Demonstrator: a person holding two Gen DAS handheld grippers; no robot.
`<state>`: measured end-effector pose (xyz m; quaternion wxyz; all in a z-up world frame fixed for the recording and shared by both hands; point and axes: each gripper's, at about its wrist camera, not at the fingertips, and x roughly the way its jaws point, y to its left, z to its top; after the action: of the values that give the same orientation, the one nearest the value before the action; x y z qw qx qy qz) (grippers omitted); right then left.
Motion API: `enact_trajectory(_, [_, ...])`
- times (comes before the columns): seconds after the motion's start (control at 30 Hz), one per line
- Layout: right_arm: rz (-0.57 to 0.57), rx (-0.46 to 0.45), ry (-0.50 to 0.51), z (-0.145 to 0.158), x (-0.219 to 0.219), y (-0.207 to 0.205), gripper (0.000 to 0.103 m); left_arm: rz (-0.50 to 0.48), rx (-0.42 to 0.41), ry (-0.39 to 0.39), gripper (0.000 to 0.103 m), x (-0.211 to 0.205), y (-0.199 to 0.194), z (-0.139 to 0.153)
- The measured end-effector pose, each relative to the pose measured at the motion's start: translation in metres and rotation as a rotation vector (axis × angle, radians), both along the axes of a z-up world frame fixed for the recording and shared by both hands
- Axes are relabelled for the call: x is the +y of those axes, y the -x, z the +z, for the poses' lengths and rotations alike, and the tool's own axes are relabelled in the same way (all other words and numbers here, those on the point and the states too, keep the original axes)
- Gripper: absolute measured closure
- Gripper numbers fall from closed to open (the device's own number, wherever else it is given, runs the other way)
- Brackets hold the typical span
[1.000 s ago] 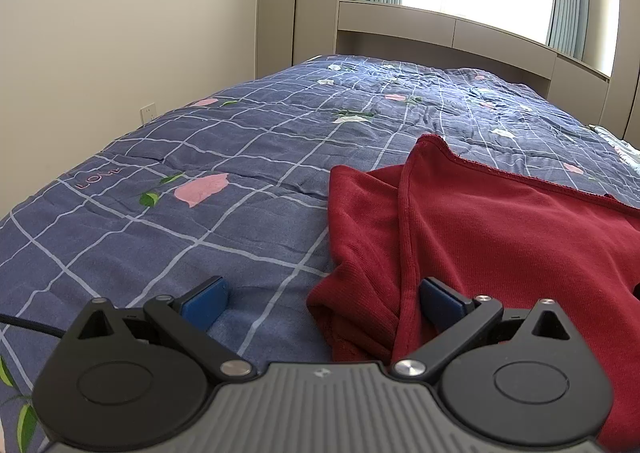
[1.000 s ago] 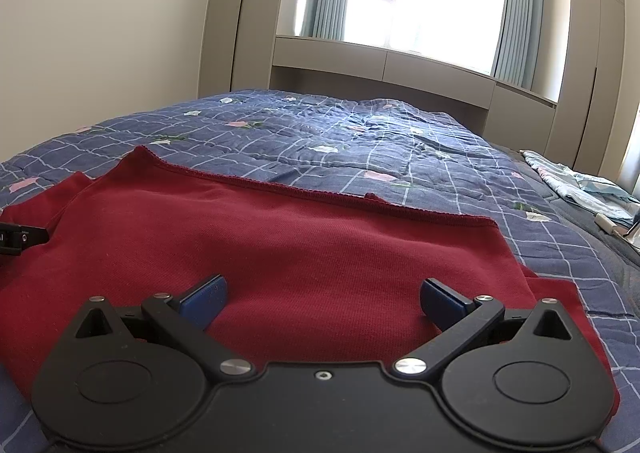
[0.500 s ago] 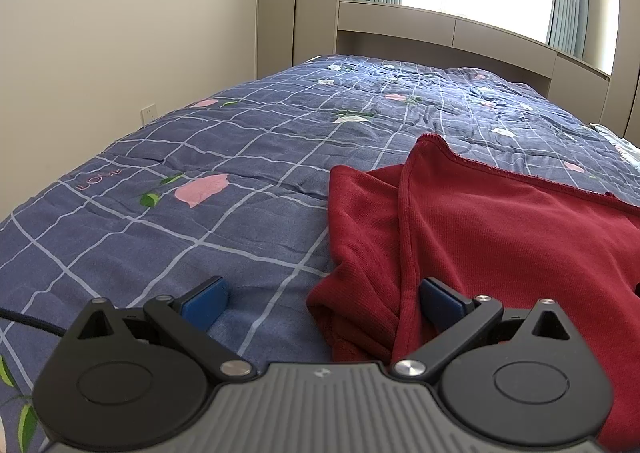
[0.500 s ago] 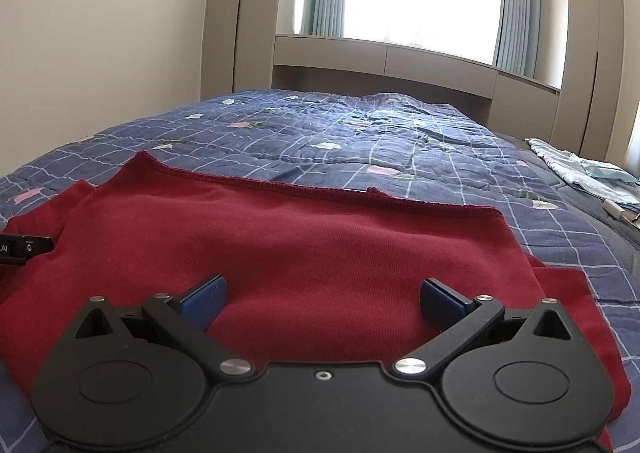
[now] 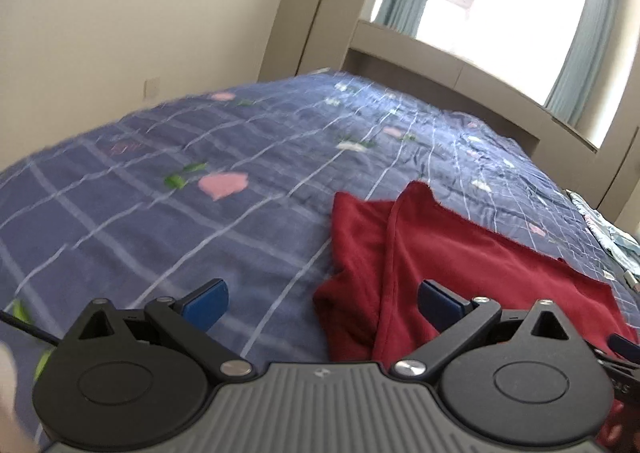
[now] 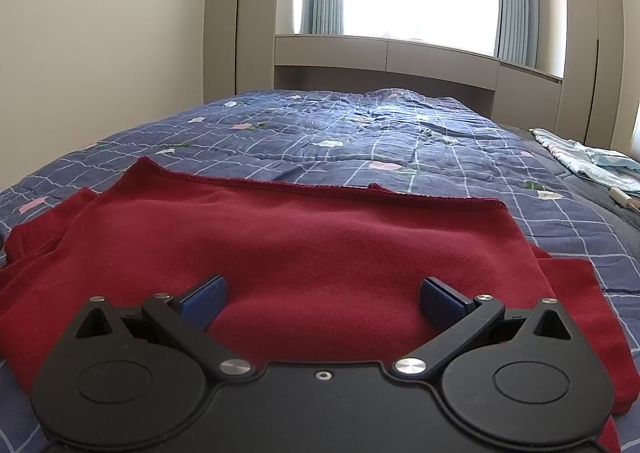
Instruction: Fold small clothes
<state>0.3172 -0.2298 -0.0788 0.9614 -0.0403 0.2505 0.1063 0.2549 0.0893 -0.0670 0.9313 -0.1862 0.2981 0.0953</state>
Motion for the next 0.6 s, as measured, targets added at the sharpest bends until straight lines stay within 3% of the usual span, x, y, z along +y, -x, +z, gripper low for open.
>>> enact_trajectory(0.17, [0.001, 0.0, -0.005, 0.0, -0.001, 0.0, 0.001, 0.042, 0.032, 0.052, 0.0, 0.0, 0.022, -0.013])
enact_trajectory(0.27, [0.001, 0.0, -0.009, 0.001, -0.001, 0.001, 0.001, 0.049, 0.014, -0.037, 0.0, -0.018, 0.032, -0.02])
enact_trajectory(0.37, [0.001, 0.001, -0.01, 0.001, -0.001, 0.0, 0.0, -0.016, 0.045, -0.104, 0.0, -0.037, 0.03, -0.02])
enact_trajectory(0.43, [0.002, 0.002, -0.011, 0.001, -0.001, 0.0, 0.001, -0.057, 0.04, -0.063, 0.0, -0.041, 0.028, -0.019])
enact_trajectory(0.6, [0.002, 0.002, -0.012, 0.001, -0.001, -0.001, 0.001, -0.012, -0.019, 0.088, 0.002, -0.03, 0.033, -0.021])
